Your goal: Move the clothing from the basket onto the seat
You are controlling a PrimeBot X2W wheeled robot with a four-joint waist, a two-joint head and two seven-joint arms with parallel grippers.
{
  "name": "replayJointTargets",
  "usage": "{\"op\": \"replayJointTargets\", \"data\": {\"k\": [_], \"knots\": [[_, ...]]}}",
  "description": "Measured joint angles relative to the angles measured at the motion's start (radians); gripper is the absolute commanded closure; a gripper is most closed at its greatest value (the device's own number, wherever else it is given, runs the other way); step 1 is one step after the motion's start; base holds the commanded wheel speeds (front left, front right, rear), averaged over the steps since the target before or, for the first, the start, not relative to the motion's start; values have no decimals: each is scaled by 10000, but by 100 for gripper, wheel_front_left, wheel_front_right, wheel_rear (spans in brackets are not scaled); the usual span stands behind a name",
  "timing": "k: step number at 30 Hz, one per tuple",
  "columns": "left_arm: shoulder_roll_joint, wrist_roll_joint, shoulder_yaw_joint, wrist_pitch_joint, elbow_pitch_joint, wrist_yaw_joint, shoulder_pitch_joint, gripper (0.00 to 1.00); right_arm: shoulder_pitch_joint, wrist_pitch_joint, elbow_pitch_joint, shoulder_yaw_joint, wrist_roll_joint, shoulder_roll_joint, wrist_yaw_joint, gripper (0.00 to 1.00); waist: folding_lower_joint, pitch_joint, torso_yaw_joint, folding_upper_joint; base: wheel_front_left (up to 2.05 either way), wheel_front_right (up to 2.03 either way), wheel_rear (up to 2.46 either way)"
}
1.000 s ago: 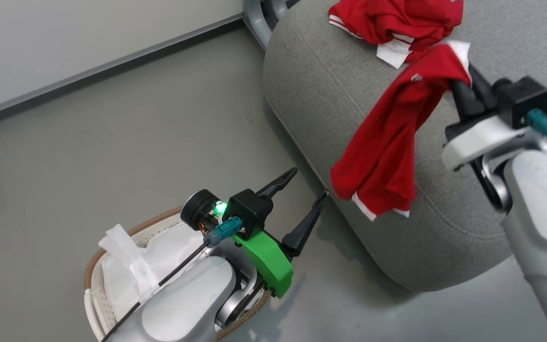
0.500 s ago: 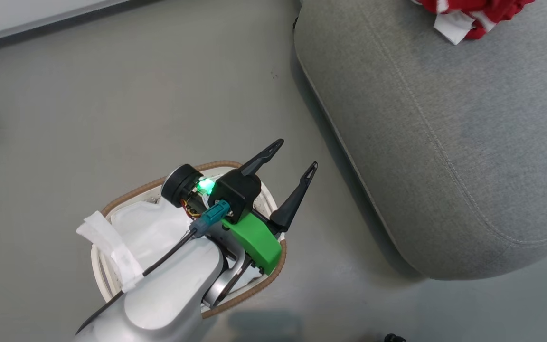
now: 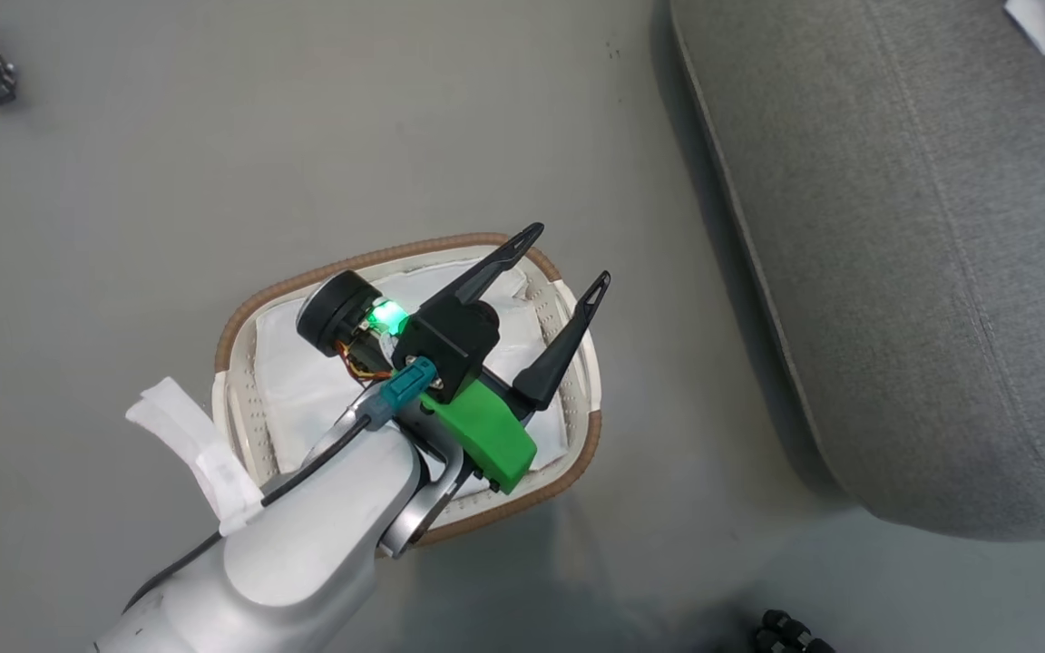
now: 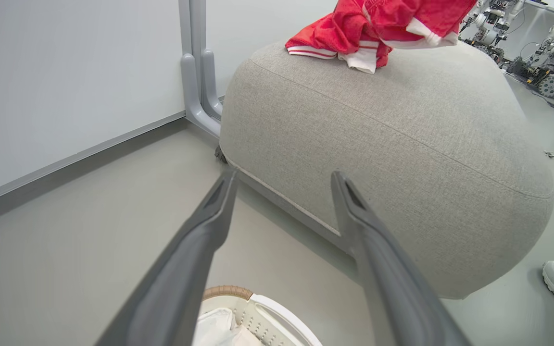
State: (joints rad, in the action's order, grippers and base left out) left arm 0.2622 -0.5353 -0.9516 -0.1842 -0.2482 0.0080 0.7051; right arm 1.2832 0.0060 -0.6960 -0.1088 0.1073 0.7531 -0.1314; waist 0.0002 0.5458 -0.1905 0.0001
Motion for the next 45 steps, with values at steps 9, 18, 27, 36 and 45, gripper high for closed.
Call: {"op": "replayJointTargets", "data": {"k": [9, 18, 27, 36, 45], "knots": [[180, 180, -94, 159, 209, 40, 201, 0, -1061, -821, -1870, -825, -1041, -1202, 0, 100, 0, 906, 512, 0, 0, 0, 0], [345, 150, -65, 236, 286, 201, 217, 0, -1268, -1352, -2663, -6, -934, -2265, 0, 0, 0, 1187, 427, 0, 0, 0, 0], [508, -77, 173, 75, 301, 407, 164, 0, -1753, -2094, -2541, 890, -290, -2679, 0, 0, 0, 813, -49, 0, 0, 0, 0], [466, -456, 548, -337, -15, 464, -75, 0, -2373, -2345, -2027, 1551, 119, -2872, 0, 0, -1, -125, -316, 0, 0, 0, 0], [276, -965, 1344, -725, -558, 648, -826, 0, -2729, -2343, -1170, 2207, 600, -3369, 0, 0, -2, -1389, -124, 0, 0, 0, 0]]}}
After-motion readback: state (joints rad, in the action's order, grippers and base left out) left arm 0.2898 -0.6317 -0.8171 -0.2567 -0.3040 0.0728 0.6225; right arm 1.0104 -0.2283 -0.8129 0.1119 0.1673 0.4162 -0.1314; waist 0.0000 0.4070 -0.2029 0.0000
